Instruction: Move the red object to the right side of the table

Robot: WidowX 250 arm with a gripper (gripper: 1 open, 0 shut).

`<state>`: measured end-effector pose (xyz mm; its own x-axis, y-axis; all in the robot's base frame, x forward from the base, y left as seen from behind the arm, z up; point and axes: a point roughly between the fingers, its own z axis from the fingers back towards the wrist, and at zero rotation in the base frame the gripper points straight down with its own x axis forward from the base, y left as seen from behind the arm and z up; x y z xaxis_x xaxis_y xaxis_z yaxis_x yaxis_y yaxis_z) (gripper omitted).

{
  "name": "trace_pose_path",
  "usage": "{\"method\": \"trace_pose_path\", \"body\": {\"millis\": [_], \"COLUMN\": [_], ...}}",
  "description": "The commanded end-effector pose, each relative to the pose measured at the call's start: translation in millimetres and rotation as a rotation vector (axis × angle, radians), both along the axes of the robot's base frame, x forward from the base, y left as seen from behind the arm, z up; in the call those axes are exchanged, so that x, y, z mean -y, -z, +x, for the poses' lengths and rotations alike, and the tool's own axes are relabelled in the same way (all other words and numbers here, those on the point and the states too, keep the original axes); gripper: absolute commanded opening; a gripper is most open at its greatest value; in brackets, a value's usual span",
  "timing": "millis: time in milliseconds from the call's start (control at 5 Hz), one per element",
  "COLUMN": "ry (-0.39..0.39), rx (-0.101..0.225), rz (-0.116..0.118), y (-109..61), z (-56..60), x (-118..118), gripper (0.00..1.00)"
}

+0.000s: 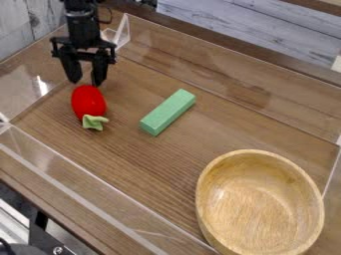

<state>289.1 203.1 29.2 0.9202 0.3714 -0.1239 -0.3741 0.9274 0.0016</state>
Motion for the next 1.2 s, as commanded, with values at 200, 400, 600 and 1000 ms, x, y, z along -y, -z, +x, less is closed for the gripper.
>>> {"method": "trace_pose_path", "body": {"millis": [200, 400, 600, 1000], "ry": [-0.046, -0.034, -0.003, 0.047], "rx": [0.098, 0.139, 0.172, 0.157], "rz": [0.037, 0.027, 0.016, 0.011], "y": [-22.6, -49.4, -75.4, -74.1], "z": [-3.9, 0.6, 7.2, -4.6], "x": [5.2, 15.9, 33.6, 47.4], "gripper": [0.0, 0.0, 0.0, 1.0]}}
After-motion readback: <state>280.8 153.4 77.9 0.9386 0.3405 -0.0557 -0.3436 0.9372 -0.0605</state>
